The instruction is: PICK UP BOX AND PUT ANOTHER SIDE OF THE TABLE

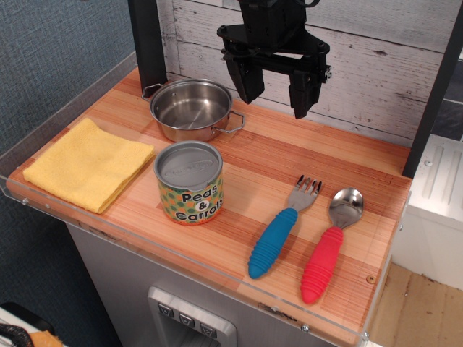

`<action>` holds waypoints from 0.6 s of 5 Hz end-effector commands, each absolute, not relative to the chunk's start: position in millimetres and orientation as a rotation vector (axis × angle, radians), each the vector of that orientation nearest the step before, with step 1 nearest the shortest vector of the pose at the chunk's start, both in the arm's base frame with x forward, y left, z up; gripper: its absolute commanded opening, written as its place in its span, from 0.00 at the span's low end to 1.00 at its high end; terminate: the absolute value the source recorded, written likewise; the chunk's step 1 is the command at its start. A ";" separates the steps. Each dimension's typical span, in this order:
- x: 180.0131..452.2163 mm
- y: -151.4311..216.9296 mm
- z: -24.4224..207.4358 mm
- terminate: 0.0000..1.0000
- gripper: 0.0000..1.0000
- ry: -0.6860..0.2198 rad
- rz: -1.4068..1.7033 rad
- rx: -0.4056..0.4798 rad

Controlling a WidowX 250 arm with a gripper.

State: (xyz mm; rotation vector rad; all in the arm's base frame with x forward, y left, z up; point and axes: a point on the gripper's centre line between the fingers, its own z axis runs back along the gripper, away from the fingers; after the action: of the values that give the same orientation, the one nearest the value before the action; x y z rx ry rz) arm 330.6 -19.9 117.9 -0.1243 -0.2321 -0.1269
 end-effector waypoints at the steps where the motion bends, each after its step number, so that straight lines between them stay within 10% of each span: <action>1: 330.6 -19.9 117.9 0.00 1.00 -0.232 -0.127 -0.124; 3: 270.0 2.6 134.4 0.00 1.00 -0.108 -0.222 0.035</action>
State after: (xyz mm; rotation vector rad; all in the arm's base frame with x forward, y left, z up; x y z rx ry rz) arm 267.3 3.8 123.9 0.0290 -0.0696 -0.2169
